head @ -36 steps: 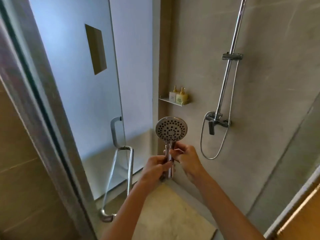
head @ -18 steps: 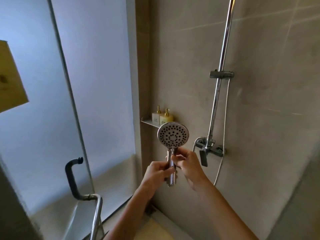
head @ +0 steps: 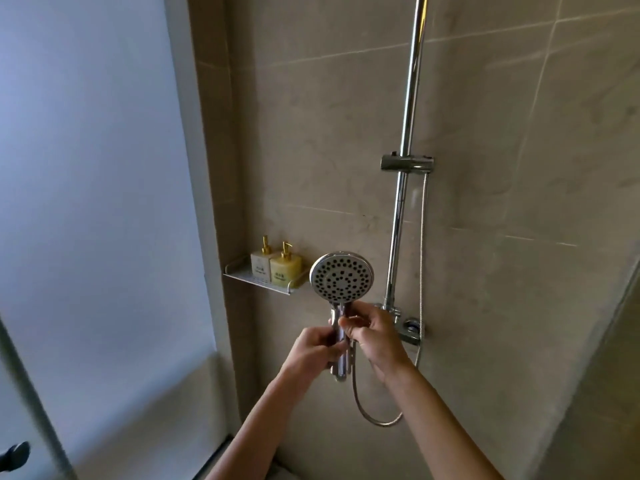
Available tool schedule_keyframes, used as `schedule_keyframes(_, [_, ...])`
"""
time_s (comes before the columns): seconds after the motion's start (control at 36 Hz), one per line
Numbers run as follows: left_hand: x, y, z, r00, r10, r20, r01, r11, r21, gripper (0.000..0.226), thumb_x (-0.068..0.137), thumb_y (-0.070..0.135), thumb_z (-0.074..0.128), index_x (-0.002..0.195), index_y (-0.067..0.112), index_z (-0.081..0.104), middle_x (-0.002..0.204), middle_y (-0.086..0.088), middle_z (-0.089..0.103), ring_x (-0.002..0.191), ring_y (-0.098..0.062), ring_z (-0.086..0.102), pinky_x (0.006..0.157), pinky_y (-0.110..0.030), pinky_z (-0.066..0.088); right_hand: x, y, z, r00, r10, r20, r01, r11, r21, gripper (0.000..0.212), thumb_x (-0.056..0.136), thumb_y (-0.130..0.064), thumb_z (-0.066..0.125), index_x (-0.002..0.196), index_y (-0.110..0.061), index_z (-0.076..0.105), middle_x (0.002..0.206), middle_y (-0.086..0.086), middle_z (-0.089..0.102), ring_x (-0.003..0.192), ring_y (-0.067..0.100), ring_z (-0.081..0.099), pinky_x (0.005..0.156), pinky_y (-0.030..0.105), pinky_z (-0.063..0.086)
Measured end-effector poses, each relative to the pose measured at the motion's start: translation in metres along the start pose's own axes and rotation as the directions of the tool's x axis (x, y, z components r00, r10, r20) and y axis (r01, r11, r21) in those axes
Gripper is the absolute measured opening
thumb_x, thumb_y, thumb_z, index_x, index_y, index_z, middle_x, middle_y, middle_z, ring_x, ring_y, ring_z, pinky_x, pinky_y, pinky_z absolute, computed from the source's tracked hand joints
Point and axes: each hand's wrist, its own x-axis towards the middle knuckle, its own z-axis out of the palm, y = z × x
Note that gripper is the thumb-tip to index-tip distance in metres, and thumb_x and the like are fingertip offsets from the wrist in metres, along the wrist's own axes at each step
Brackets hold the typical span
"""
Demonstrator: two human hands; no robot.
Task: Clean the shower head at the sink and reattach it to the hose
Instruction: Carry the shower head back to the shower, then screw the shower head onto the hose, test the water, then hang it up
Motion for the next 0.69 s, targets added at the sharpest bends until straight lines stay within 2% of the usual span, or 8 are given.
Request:
schedule_keyframes(0.11, [0.035, -0.002, -0.002, 0.998, 0.001, 0.060, -0.007, 0.994, 0.107, 0.021, 0.069, 0.023, 0.071, 0.081, 0.006, 0.069, 0.078, -0.011, 0.067, 0.077, -0.027, 0.064, 0.080, -0.056, 0.054, 0.025, 0.007, -0.008, 0.998, 0.008, -0.064, -0.011, 0.999, -0.040, 0.021, 0.089, 0.007, 0.062, 0.090, -0.010, 0.073, 0.088, 0.010, 0.075, 0.083, 0.018, 0.070, 0.079, 0.036, 0.057])
schedule_keyframes(0.22, [0.074, 0.011, -0.015, 0.993, 0.024, 0.112, -0.041, 0.988, 0.147, 0.019, 0.065, 0.027, 0.068, 0.078, 0.012, 0.070, 0.076, -0.005, 0.069, 0.075, -0.024, 0.065, 0.076, -0.043, 0.052, 0.060, 0.005, -0.006, 0.994, -0.036, -0.101, 0.030, 0.998, -0.061, 0.024, 0.088, 0.009, 0.062, 0.088, -0.012, 0.073, 0.085, 0.009, 0.075, 0.082, 0.018, 0.069, 0.079, 0.037, 0.057])
schedule_keyframes(0.28, [0.094, 0.018, -0.021, 0.989, 0.051, 0.140, -0.076, 0.980, 0.182, 0.015, 0.066, 0.027, 0.068, 0.077, 0.018, 0.073, 0.079, -0.003, 0.073, 0.078, -0.026, 0.069, 0.080, -0.044, 0.055, 0.075, 0.001, -0.006, 0.990, -0.036, -0.137, 0.030, 0.998, -0.051, 0.023, 0.088, 0.009, 0.062, 0.089, -0.012, 0.074, 0.085, 0.006, 0.076, 0.082, 0.016, 0.070, 0.076, 0.035, 0.059])
schedule_keyframes(0.36, [0.112, 0.017, -0.026, 0.985, 0.073, 0.156, -0.099, 0.980, 0.170, 0.034, 0.060, 0.035, 0.067, 0.082, 0.008, 0.068, 0.074, -0.005, 0.064, 0.071, -0.022, 0.060, 0.074, -0.049, 0.054, 0.088, 0.001, -0.007, 0.985, -0.039, -0.166, 0.028, 0.997, -0.066, 0.020, 0.088, 0.006, 0.065, 0.090, -0.011, 0.074, 0.088, 0.006, 0.076, 0.084, 0.016, 0.070, 0.082, 0.036, 0.057])
schedule_keyframes(0.44, [0.130, 0.016, -0.029, 0.983, 0.077, 0.166, -0.103, 0.983, 0.151, 0.034, 0.063, 0.032, 0.066, 0.082, 0.004, 0.064, 0.072, -0.006, 0.056, 0.069, -0.019, 0.051, 0.069, -0.038, 0.042, 0.100, -0.001, -0.008, 0.988, -0.042, -0.150, 0.034, 0.998, -0.055, 0.019, 0.090, 0.002, 0.066, 0.091, -0.015, 0.074, 0.090, 0.006, 0.076, 0.087, 0.015, 0.069, 0.082, 0.031, 0.057])
schedule_keyframes(0.53, [0.147, 0.023, -0.027, 0.973, 0.084, 0.216, -0.109, 0.988, 0.109, 0.037, 0.066, 0.032, 0.068, 0.084, 0.001, 0.064, 0.072, -0.008, 0.055, 0.068, -0.020, 0.049, 0.067, -0.038, 0.041, 0.113, -0.006, -0.015, 0.988, -0.051, -0.145, 0.043, 0.998, -0.056, 0.016, 0.091, -0.003, 0.066, 0.097, -0.015, 0.074, 0.095, 0.007, 0.077, 0.091, 0.011, 0.070, 0.082, 0.023, 0.055])
schedule_keyframes(0.58, [0.155, 0.027, -0.024, 0.964, 0.094, 0.249, -0.120, 0.989, 0.089, 0.035, 0.067, 0.031, 0.068, 0.083, 0.000, 0.064, 0.072, -0.009, 0.053, 0.068, -0.019, 0.047, 0.068, -0.038, 0.040, 0.119, -0.009, -0.021, 0.989, -0.039, -0.145, 0.030, 0.997, -0.069, 0.018, 0.093, -0.007, 0.066, 0.104, -0.019, 0.074, 0.101, -0.002, 0.077, 0.099, 0.008, 0.070, 0.086, 0.020, 0.053])
schedule_keyframes(0.69, [0.174, 0.039, -0.016, 0.958, 0.116, 0.263, -0.141, 0.987, 0.082, 0.035, 0.069, 0.030, 0.068, 0.079, -0.002, 0.060, 0.068, -0.008, 0.048, 0.066, -0.020, 0.042, 0.066, -0.038, 0.037, 0.137, -0.015, -0.036, 0.987, -0.030, -0.156, 0.011, 0.993, -0.120, 0.015, 0.093, -0.011, 0.067, 0.103, -0.019, 0.073, 0.101, 0.000, 0.077, 0.100, 0.016, 0.070, 0.089, 0.024, 0.056])
